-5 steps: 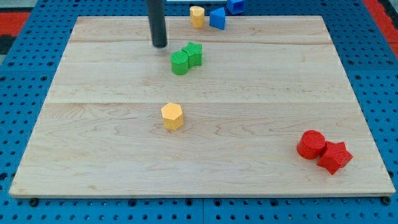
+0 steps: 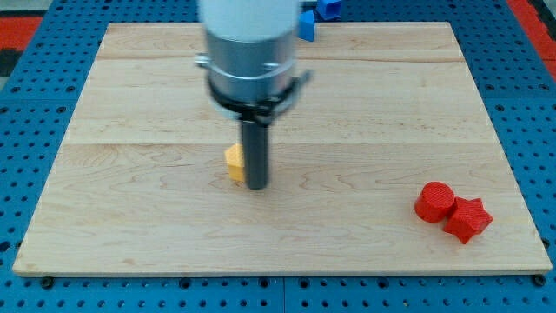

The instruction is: Move the yellow hexagon parallel to the left of the green circle

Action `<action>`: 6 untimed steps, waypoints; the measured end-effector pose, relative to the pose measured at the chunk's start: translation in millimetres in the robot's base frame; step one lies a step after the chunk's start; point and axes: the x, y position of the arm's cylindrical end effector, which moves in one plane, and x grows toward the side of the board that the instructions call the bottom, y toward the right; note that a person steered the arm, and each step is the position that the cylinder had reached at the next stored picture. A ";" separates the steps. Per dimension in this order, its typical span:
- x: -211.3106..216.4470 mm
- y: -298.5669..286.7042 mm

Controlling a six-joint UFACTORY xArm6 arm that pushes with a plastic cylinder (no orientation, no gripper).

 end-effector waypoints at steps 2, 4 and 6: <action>-69.3 -3.5; -61.3 -23.0; -119.6 -24.5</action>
